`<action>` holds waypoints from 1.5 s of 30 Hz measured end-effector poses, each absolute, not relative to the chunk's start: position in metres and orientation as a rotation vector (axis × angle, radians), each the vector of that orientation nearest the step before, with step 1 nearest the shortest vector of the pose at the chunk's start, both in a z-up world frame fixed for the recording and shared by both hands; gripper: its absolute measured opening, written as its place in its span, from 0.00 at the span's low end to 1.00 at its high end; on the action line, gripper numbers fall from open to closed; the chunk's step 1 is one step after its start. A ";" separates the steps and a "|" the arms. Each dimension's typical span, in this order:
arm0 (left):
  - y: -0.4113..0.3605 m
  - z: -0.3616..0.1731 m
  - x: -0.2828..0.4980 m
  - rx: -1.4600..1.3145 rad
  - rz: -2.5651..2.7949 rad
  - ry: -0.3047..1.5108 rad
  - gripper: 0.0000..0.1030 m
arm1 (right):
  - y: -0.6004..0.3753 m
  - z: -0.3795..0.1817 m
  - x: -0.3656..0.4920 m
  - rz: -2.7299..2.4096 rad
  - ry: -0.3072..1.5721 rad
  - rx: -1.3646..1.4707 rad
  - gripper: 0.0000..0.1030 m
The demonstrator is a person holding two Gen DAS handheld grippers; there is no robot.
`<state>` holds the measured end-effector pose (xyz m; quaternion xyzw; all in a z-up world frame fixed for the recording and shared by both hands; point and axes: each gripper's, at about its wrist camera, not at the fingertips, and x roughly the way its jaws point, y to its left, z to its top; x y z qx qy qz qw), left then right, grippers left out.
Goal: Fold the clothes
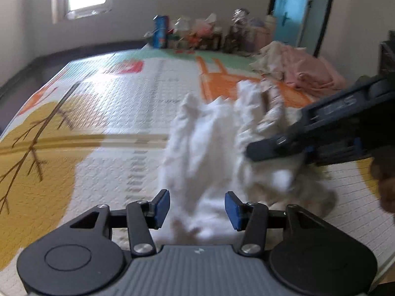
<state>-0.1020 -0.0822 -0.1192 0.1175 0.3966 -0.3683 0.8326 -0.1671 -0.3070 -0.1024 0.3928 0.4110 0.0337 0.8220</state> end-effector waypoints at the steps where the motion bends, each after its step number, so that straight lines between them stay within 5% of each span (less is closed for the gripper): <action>1: -0.081 -0.123 -0.100 0.252 -0.778 0.859 0.50 | -0.309 -0.103 -0.168 0.070 0.871 0.850 0.13; 14: -0.087 -0.145 -0.078 0.258 -0.794 0.953 0.56 | -0.320 -0.075 -0.194 0.156 0.678 0.973 0.14; 45: -0.074 -0.149 -0.078 0.236 -0.855 0.953 0.59 | -0.246 -0.126 -0.136 0.262 1.072 0.539 0.10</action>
